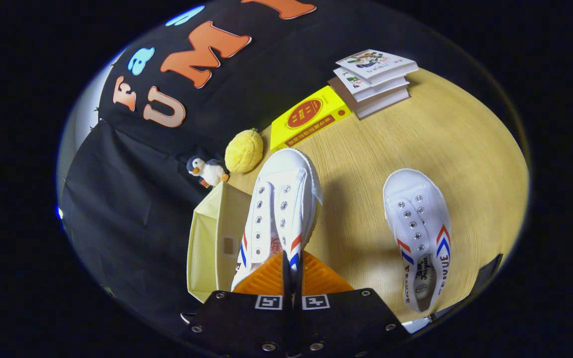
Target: Open the storage box then place both shoes into the box .Put the left shoe in first, then the right shoe, with the right side of both shoes facing outward in a uniform manner.
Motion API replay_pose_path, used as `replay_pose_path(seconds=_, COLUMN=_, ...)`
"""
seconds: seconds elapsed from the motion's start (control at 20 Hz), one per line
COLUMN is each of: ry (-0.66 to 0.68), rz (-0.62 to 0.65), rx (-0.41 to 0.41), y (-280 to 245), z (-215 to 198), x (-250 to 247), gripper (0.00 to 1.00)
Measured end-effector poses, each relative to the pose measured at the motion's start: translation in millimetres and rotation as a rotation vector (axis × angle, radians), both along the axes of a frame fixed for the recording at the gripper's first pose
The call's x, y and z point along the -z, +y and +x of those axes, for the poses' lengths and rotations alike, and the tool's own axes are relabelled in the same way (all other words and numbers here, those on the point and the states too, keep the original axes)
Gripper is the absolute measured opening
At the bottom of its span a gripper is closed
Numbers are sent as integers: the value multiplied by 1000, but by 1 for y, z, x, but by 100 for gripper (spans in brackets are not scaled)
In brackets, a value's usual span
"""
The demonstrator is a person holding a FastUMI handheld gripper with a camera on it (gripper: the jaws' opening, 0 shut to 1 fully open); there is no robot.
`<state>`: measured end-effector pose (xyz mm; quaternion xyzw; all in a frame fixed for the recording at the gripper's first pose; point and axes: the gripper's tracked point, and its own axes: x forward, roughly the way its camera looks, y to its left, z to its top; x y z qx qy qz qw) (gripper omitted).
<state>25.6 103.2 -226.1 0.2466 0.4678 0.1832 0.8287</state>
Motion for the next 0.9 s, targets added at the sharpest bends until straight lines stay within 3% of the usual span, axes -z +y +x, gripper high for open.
replay_pose_path(seconds=0.4, ry=-100, rz=-11, rx=-29, y=61, z=0, x=-82, gripper=0)
replay_pose_path(seconds=0.9, ry=-53, rz=-6, rx=-159, y=204, z=-30, x=-47, gripper=0)
